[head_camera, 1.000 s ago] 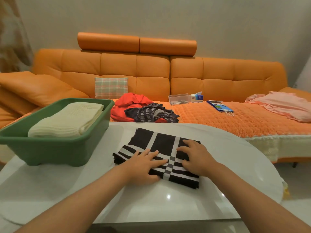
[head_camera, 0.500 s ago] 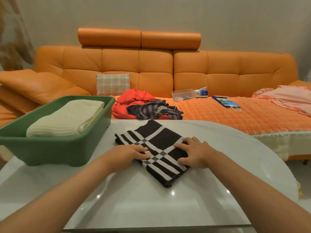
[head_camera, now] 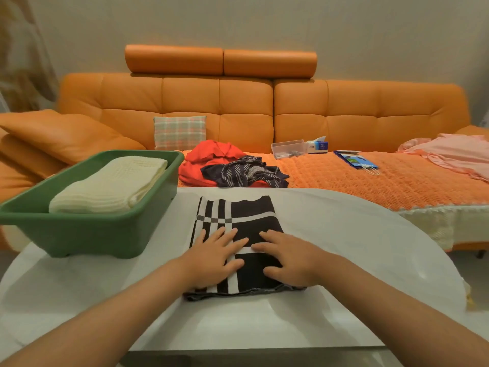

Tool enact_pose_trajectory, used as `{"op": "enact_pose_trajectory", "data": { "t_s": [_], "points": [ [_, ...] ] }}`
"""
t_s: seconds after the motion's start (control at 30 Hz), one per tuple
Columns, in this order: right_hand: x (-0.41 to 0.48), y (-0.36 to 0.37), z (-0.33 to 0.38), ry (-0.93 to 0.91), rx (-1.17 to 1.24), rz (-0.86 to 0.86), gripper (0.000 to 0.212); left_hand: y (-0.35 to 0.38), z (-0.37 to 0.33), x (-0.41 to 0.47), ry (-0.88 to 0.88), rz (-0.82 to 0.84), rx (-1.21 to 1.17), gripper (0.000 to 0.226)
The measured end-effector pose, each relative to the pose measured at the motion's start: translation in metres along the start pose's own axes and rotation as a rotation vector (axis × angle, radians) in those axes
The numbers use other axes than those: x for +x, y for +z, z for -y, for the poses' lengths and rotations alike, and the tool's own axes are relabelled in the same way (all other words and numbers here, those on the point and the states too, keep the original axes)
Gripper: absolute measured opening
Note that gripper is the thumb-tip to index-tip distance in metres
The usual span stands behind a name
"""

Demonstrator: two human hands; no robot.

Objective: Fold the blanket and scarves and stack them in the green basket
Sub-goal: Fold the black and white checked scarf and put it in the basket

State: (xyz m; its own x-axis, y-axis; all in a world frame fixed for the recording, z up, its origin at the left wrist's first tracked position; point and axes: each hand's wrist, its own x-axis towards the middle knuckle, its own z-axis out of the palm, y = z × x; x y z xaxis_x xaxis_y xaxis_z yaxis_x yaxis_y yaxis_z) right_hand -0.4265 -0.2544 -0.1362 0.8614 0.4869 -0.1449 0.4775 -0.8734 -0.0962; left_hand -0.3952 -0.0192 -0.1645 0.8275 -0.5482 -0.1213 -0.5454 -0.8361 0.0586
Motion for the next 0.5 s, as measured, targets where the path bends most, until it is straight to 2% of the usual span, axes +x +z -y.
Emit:
{"op": "enact_pose_trajectory", "data": {
  "t_s": [0.1, 0.2, 0.37, 0.43, 0.5],
  "points": [
    [-0.009, 0.011, -0.007, -0.030, 0.020, 0.092, 0.080, 0.007, -0.001, -0.015, 0.010, -0.012, -0.006, 0.065],
    [-0.019, 0.012, -0.014, -0.088, -0.049, 0.039, 0.089, 0.007, 0.001, -0.030, 0.041, -0.006, -0.005, 0.073],
    [-0.032, 0.008, -0.023, -0.187, -0.229, -0.118, 0.069, 0.004, 0.005, -0.054, 0.102, -0.026, 0.009, 0.092],
    [-0.034, 0.009, -0.020, -0.203, -0.238, -0.137, 0.063, 0.001, 0.004, -0.059, 0.101, -0.065, 0.019, 0.088],
    [-0.033, 0.014, -0.016, -0.179, -0.205, -0.166, 0.056, -0.002, 0.002, -0.063, 0.137, -0.153, 0.072, 0.075]
  ]
}}
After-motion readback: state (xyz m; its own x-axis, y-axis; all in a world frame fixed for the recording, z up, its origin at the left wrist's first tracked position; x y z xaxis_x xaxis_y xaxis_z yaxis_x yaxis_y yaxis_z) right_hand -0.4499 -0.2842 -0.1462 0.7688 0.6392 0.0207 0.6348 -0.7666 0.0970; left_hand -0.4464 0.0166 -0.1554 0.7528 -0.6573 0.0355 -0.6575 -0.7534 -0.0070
